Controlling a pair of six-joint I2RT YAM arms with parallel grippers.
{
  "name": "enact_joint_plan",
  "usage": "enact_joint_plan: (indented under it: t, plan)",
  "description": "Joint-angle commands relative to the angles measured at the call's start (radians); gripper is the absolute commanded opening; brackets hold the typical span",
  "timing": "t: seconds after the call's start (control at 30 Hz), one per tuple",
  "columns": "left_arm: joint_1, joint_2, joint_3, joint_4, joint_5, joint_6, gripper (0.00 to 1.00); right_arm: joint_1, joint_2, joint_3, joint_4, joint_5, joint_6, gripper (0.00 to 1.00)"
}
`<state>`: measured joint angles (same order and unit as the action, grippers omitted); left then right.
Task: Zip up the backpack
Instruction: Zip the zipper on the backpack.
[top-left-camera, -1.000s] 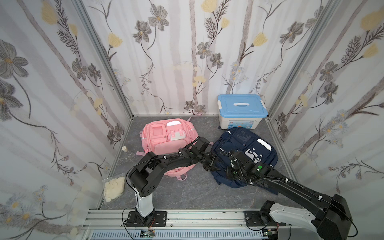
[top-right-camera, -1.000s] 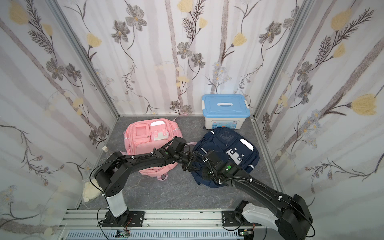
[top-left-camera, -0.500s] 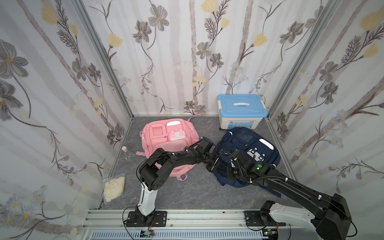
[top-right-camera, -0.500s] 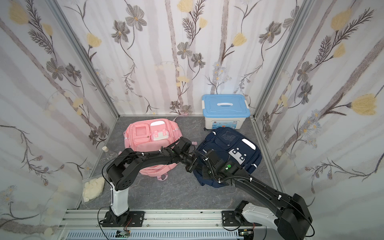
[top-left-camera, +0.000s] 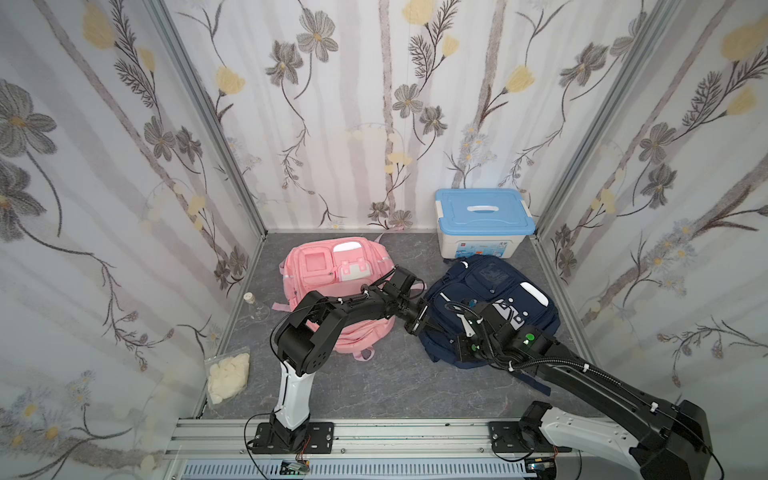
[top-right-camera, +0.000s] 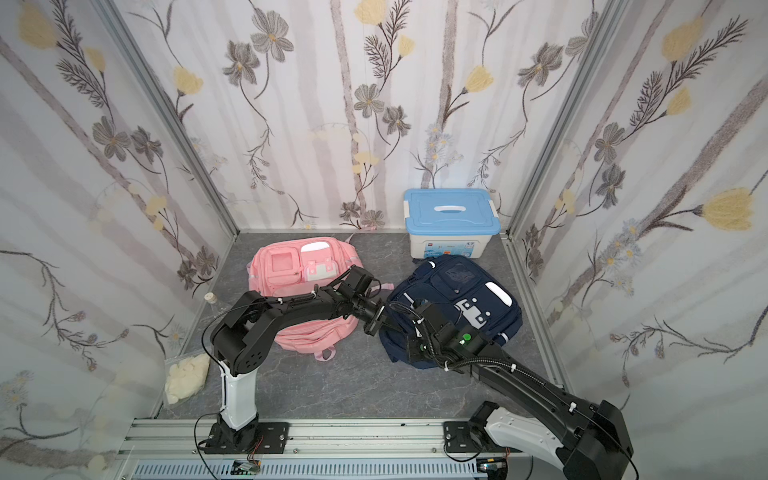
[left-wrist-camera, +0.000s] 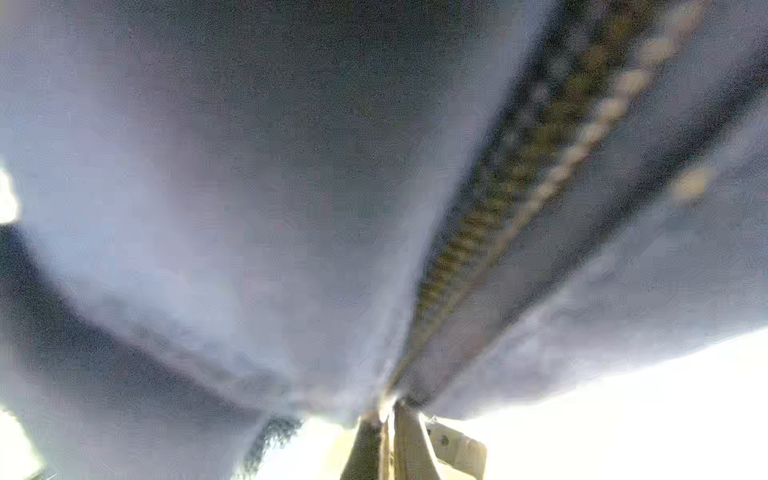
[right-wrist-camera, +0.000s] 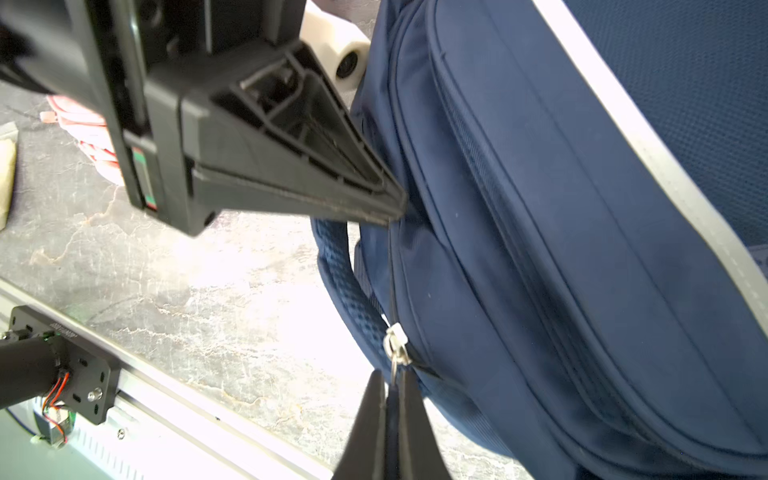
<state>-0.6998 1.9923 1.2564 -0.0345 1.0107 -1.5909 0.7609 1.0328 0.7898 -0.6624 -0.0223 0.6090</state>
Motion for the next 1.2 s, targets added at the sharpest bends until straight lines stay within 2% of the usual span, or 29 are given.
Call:
enact_joint_plan:
  t: [0.0,0.37,0.7,0.9,1.0,1.1,1.17]
  plan:
    - [0.029,0.002,0.025,0.019,-0.121,-0.005,0.00,0.004,-0.009,0.011,-0.066,-0.132,-0.028,0.00]
    - [0.134,-0.030,0.052,-0.018,-0.105,0.032,0.00,0.000,-0.096,-0.002,-0.227,-0.022,-0.022,0.00]
    - [0.178,-0.017,0.087,-0.075,-0.096,0.091,0.00,-0.007,-0.157,-0.001,-0.333,0.002,-0.013,0.00]
    - [0.211,-0.022,0.113,-0.064,-0.095,0.088,0.00,-0.018,-0.157,-0.002,-0.393,0.028,-0.022,0.00]
    - [0.204,-0.020,0.152,-0.115,-0.091,0.129,0.00,-0.022,-0.139,0.039,-0.387,0.047,-0.023,0.00]
    - [0.187,-0.034,0.165,-0.132,-0.079,0.139,0.09,-0.023,-0.081,0.099,-0.378,0.030,-0.031,0.00]
    - [0.186,-0.047,0.165,-0.137,-0.074,0.144,0.11,-0.023,-0.036,0.135,-0.376,0.007,-0.050,0.00]
